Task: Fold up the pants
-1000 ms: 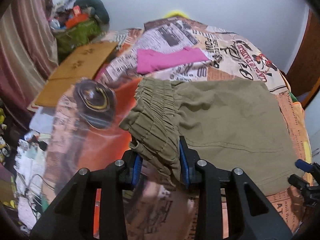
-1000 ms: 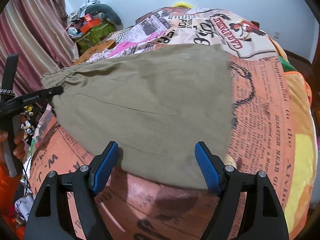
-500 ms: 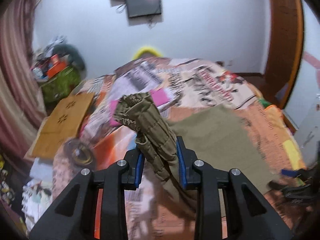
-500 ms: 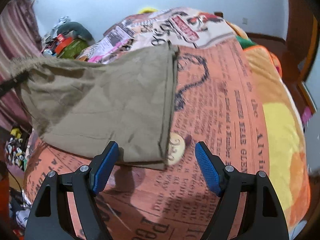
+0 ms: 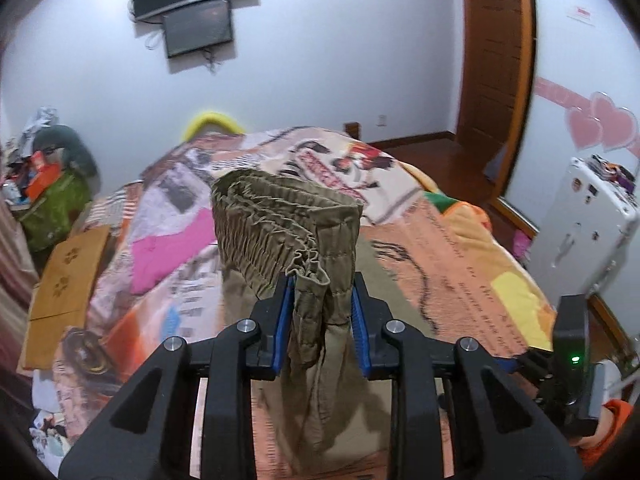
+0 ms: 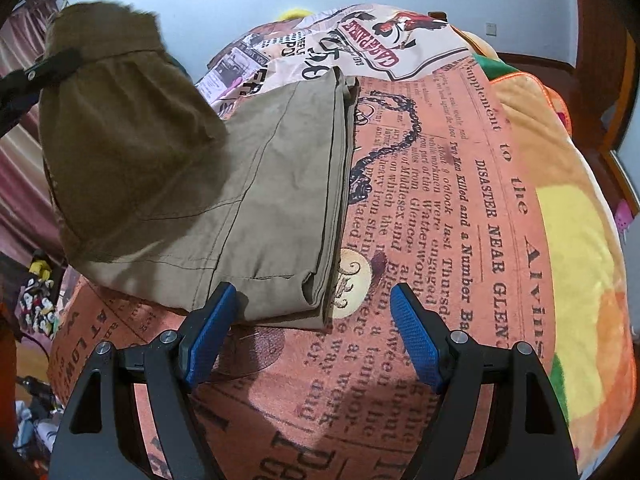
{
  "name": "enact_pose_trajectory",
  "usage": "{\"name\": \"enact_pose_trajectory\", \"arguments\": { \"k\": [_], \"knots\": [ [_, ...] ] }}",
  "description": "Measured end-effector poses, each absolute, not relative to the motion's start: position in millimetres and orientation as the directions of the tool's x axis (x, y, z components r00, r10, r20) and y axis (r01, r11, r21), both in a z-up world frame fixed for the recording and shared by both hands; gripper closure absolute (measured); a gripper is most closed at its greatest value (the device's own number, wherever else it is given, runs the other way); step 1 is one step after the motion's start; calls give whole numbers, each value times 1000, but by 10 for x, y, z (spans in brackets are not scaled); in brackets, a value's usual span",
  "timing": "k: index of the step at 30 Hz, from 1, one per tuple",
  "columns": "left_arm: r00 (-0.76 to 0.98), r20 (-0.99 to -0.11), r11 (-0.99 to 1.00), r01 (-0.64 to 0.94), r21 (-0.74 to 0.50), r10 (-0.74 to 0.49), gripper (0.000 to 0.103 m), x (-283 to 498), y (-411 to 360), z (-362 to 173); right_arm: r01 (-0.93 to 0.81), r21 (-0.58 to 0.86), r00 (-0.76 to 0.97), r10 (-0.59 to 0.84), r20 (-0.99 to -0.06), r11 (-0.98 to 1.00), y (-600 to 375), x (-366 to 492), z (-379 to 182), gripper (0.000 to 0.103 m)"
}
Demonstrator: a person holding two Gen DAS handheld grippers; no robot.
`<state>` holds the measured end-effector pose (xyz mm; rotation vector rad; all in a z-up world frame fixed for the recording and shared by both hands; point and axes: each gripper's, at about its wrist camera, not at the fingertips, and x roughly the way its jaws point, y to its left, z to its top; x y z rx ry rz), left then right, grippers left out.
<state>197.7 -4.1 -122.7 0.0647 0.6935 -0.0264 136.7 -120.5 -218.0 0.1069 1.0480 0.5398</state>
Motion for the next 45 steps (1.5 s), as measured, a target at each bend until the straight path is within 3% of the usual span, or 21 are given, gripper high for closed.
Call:
{"name": "enact_pose_trajectory", "arguments": {
  "k": [6,16,24,30,37,45],
  "knots": [
    [731,-679,993,117,17,-75,77,2097,-292,-1371,-378,336,383,476,-791,863,-1207,1361,-2181,27],
    [575,-776,962,218,-162,-261,77,2304,-462,-1787,-377,344,382,482,-788,860,-1201,1358,-2182,27],
    [526,-811,960,235,-151,-257,76,2298,-577,-1898,-371,339,386,475,-791,865,-1201,1348,-2163,27],
    [524,-786,940,257,-223,-329,60,2176,-551,-1761,-357,328,412,463,-785,874,-1262,1336,-2065,27],
    [595,-768,969,196,-150,-239,51,2100,-279,-1590,-351,311,463,453,-762,883,-1369,1285,-1845,27],
    [532,-842,995,80,-61,-94,50,1989,249,-2002,-410,272,521,468,-714,871,-1229,1343,-1543,27]
  ]
}}
